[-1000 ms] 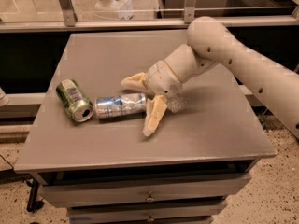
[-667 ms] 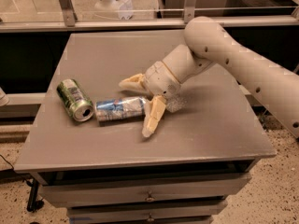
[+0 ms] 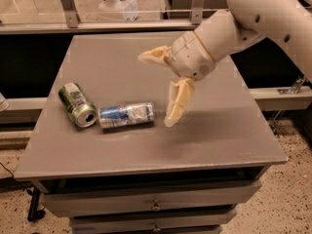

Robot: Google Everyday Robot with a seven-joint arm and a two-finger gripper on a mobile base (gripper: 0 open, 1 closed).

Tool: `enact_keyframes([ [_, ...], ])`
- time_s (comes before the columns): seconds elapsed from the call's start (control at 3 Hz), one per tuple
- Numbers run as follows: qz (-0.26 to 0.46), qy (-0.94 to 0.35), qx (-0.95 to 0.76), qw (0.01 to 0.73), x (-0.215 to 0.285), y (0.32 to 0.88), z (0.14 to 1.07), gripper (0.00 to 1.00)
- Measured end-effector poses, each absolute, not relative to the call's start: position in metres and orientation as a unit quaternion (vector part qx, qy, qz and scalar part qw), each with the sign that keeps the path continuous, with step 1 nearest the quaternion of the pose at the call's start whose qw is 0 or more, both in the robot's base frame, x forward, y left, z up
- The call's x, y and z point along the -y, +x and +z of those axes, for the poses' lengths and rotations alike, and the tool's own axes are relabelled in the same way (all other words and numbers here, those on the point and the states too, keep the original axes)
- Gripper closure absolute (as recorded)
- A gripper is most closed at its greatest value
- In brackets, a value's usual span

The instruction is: Move redbull can near green can

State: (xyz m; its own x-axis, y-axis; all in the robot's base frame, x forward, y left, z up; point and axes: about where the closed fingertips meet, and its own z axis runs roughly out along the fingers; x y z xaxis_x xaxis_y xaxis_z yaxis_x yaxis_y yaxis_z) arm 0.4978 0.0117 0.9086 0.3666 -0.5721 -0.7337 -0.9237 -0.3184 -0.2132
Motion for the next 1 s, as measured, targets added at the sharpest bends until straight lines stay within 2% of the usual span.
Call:
enact_keyframes([
  [0.67, 0.165, -0.764, -0.489, 0.387, 0.07, 0.461, 1.004, 0.0],
  [1.0, 0.158, -0.761, -0.493, 0.391, 0.079, 0.459, 1.005, 0.0],
])
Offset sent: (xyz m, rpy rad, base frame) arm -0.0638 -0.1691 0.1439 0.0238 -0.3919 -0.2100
